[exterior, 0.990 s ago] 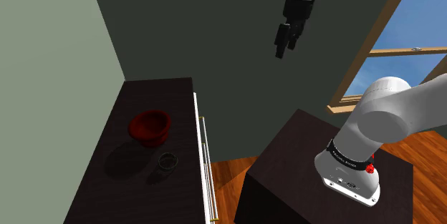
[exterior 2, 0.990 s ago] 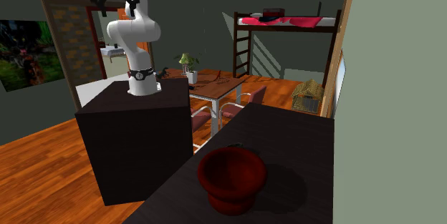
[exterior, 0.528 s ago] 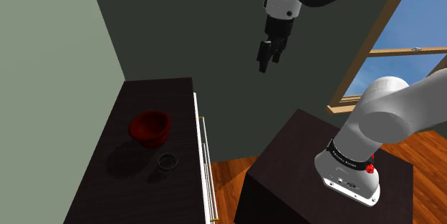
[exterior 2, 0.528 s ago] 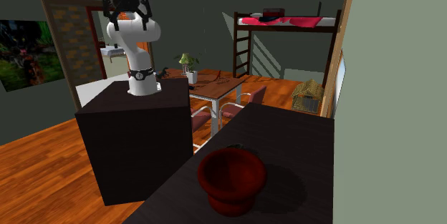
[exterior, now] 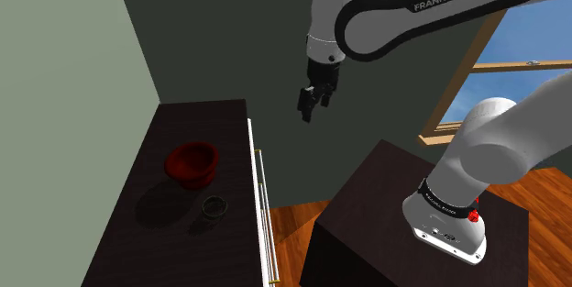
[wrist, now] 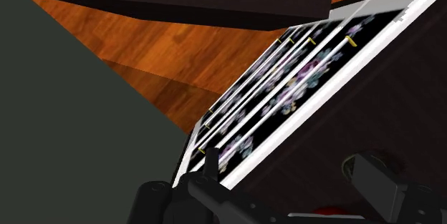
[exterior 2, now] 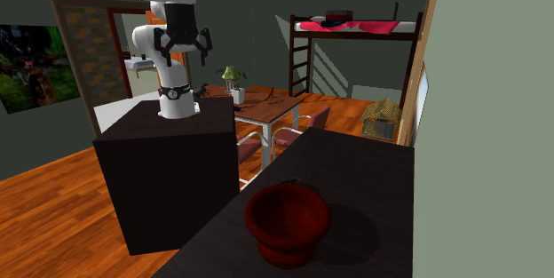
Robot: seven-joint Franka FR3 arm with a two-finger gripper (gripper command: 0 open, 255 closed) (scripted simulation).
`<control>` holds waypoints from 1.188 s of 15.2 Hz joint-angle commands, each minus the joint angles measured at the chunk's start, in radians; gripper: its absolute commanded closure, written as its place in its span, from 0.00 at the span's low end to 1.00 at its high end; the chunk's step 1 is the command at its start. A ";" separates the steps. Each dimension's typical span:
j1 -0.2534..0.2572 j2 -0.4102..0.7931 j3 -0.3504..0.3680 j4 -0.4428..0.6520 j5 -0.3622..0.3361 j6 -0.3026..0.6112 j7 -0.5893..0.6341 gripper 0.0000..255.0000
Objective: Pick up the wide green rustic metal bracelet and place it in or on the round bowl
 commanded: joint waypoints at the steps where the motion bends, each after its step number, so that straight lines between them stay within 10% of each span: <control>1: -0.001 0.068 0.030 0.006 -0.005 0.067 0.029 0.00; 8: -0.012 0.338 0.141 0.074 -0.095 0.269 0.183 0.00; 18: 0.056 0.775 0.157 0.296 -0.433 0.424 0.507 0.00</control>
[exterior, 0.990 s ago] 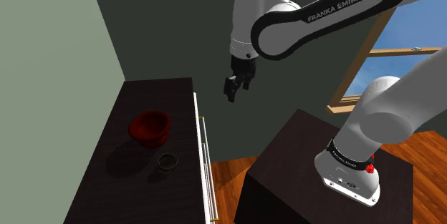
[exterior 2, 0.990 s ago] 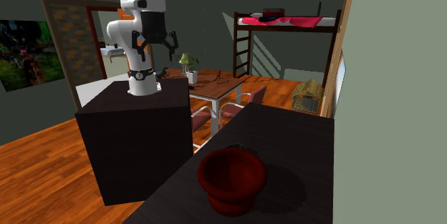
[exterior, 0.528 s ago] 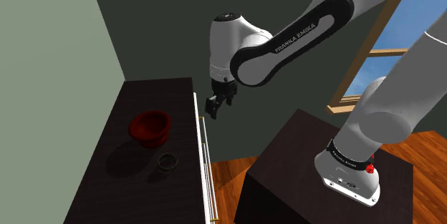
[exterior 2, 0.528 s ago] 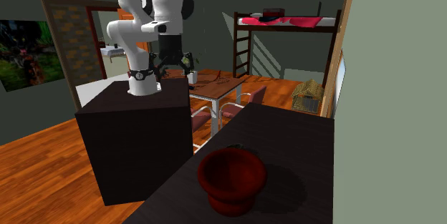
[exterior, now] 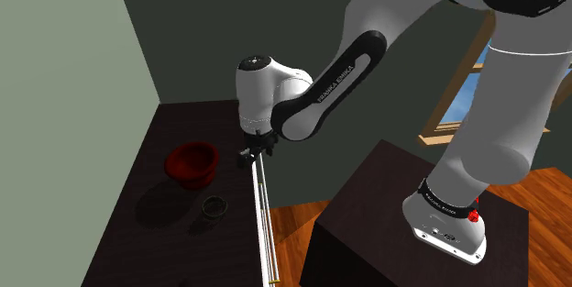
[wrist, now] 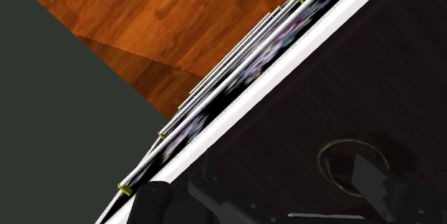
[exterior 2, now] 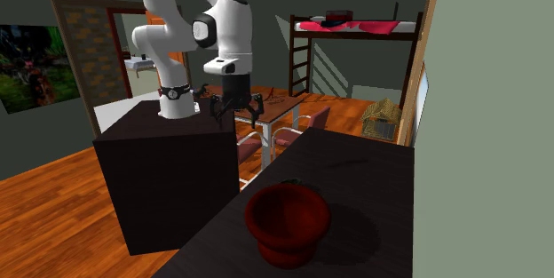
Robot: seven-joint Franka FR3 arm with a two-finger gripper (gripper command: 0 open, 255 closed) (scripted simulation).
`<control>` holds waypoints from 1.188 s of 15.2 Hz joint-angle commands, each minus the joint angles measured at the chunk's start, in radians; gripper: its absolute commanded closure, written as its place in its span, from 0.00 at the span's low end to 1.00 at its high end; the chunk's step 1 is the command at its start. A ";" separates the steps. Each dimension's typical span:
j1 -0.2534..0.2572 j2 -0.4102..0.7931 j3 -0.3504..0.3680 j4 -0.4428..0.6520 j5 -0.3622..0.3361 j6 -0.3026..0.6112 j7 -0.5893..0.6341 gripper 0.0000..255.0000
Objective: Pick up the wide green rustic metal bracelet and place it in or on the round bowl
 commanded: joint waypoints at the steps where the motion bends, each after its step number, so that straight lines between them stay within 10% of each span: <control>1: 0.037 0.086 -0.019 0.057 -0.068 0.015 0.063 0.00; 12: 0.246 0.520 -0.143 0.465 -0.243 0.011 0.219 0.00; 18: 0.271 0.605 -0.170 0.523 -0.265 0.039 0.232 0.00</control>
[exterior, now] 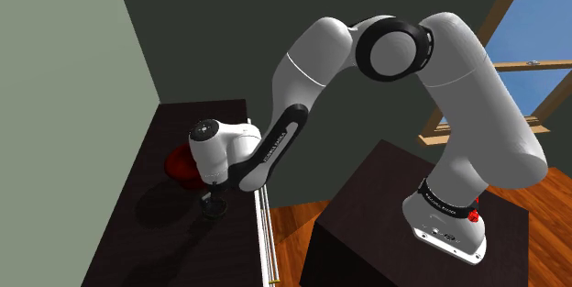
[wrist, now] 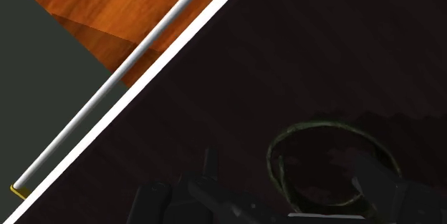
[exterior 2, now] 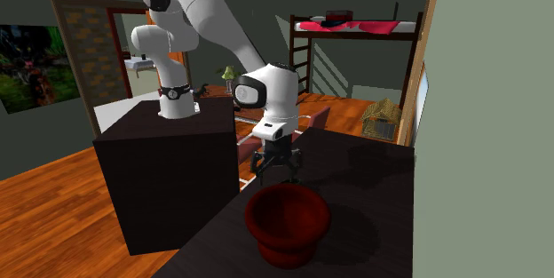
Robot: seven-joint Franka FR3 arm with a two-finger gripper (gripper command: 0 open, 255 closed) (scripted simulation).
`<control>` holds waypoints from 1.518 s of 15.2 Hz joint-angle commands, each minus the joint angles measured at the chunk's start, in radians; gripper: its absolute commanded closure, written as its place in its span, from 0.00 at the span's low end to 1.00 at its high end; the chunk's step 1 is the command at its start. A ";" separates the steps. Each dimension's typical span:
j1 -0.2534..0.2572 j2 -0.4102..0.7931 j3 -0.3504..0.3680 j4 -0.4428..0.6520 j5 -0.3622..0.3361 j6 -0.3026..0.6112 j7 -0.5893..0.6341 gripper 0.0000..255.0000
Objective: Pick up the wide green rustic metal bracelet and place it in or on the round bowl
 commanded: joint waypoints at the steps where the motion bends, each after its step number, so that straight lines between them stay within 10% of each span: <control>1: 0.006 0.025 -0.009 0.013 -0.008 0.014 0.004 0.00; 10: 0.009 0.044 -0.016 0.022 -0.013 0.023 0.007 0.00; 11: 0.009 0.044 -0.016 0.022 -0.013 0.023 0.007 1.00; 23: 0.000 0.009 -0.003 0.005 -0.003 0.005 -0.001 1.00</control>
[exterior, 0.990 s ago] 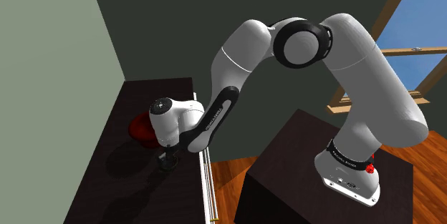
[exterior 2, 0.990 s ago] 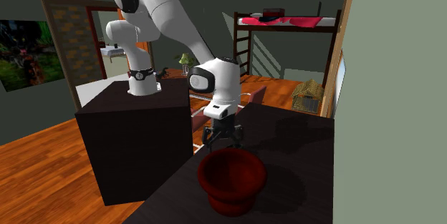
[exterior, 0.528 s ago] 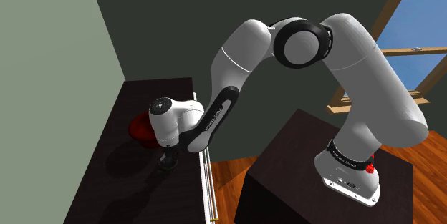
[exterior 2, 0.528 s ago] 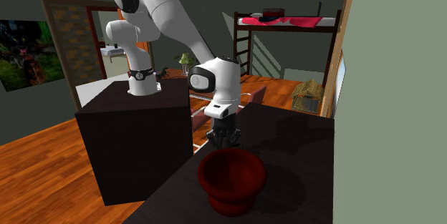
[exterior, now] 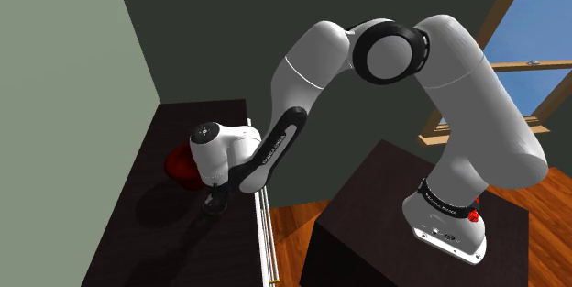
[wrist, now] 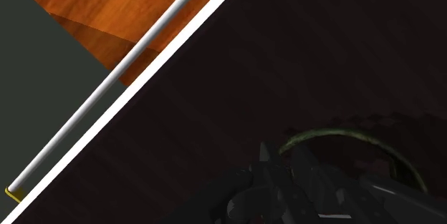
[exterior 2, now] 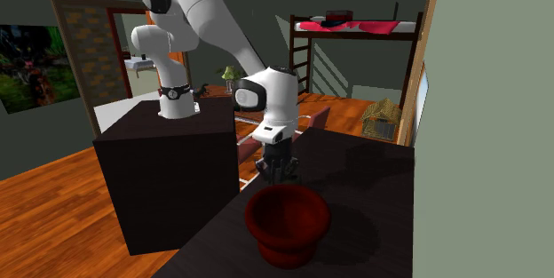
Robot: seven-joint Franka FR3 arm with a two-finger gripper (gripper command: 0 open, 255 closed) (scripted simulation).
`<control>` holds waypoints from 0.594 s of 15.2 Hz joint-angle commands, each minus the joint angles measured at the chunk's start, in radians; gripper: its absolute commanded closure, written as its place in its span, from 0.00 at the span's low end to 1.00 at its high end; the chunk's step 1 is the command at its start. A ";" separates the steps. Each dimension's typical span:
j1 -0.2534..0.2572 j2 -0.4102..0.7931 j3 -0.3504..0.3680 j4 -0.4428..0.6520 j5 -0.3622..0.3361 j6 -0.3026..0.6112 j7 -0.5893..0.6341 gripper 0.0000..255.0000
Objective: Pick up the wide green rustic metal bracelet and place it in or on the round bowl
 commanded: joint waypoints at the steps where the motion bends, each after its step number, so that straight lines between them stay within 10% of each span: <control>1: -0.007 -0.023 0.008 -0.012 0.007 -0.012 -0.006 1.00; 9: -0.032 -0.112 0.042 -0.047 0.039 -0.067 -0.030 1.00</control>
